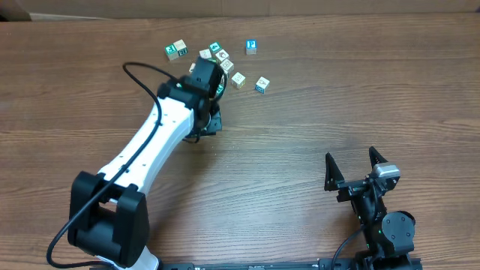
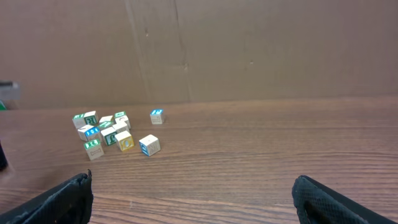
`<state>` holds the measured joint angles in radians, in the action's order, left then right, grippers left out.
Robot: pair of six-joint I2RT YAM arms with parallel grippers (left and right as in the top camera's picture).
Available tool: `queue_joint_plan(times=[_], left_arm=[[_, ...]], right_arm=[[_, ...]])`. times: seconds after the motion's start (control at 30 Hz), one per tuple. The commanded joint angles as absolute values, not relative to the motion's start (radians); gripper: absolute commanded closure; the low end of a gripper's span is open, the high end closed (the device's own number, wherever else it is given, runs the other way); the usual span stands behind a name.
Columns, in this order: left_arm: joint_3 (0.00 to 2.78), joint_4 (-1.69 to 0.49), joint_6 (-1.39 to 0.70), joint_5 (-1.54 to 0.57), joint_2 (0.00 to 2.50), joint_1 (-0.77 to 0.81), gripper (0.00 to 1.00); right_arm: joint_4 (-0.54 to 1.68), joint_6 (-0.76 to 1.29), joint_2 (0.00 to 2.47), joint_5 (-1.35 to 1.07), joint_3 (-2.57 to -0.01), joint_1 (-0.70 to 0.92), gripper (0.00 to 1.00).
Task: Form a horizontal line
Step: 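Carry the yellow block toward the table center with the left gripper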
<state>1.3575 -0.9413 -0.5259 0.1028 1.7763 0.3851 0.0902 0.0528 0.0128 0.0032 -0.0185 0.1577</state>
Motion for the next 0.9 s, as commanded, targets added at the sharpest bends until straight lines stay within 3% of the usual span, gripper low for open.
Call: queue_joint_plan(times=[0.0, 0.37, 0.87], left_arm=[[1.272, -0.87, -0.553, 0.123, 1.76, 0.387, 0.72], [1.159, -0.667, -0.478, 0.168, 1.762, 0.386, 0.72], [1.147, -0.595, -0.476, 0.171, 1.86, 0.384, 0.73]], right_arm=[[0.084, 0.06, 0.003, -0.002, -0.008, 0.155, 0.0], [0.084, 0.06, 0.003, -0.002, -0.008, 0.155, 0.0], [0.084, 0.06, 0.003, -0.002, -0.008, 0.155, 0.0]])
